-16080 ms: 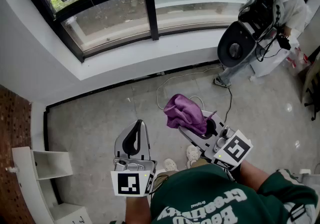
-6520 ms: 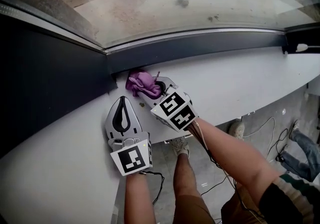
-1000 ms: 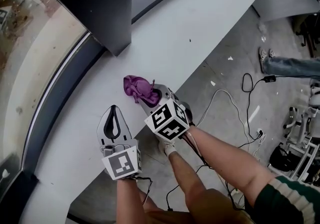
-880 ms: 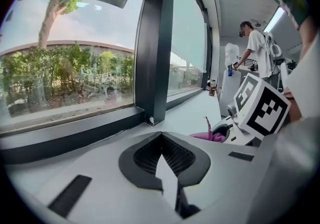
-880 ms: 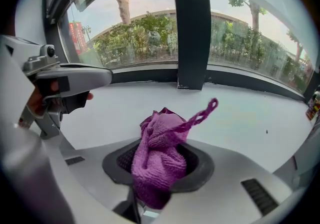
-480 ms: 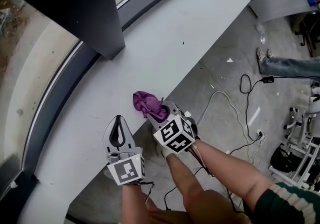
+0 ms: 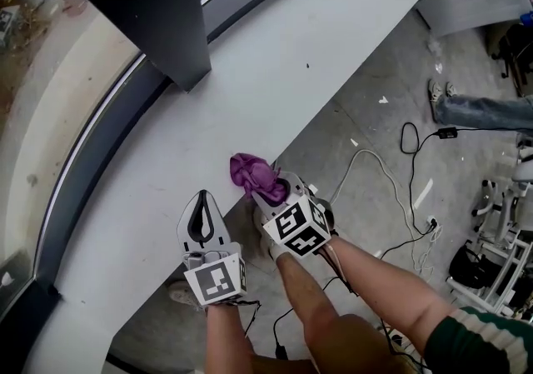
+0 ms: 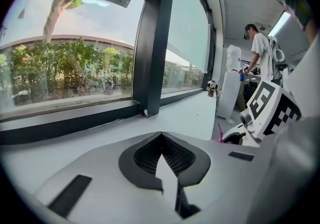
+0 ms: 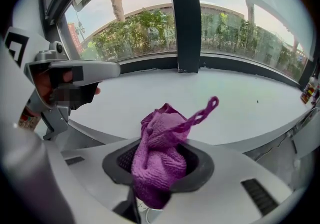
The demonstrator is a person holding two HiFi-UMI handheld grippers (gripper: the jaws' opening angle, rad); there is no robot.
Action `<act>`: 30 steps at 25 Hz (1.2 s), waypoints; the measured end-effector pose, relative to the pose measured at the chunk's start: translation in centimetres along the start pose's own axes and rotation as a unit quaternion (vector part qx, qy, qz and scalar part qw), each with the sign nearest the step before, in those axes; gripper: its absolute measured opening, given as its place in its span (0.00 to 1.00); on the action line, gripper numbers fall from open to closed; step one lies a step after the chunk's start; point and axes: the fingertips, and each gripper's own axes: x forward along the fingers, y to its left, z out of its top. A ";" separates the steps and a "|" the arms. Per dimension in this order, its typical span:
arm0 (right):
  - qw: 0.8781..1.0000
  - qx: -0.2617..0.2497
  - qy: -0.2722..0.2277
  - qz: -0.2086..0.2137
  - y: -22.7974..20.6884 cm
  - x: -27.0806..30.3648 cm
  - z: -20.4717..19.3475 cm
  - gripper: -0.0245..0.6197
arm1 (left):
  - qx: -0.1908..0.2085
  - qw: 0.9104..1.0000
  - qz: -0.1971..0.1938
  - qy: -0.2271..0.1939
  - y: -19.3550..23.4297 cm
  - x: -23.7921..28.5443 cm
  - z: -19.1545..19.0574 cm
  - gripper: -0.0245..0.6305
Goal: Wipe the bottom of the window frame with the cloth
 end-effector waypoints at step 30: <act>0.991 -0.120 0.028 0.055 14.9 2.6 0.9 0.26 | -0.033 0.998 0.059 -0.001 10.8 -11.4 -4.4 0.04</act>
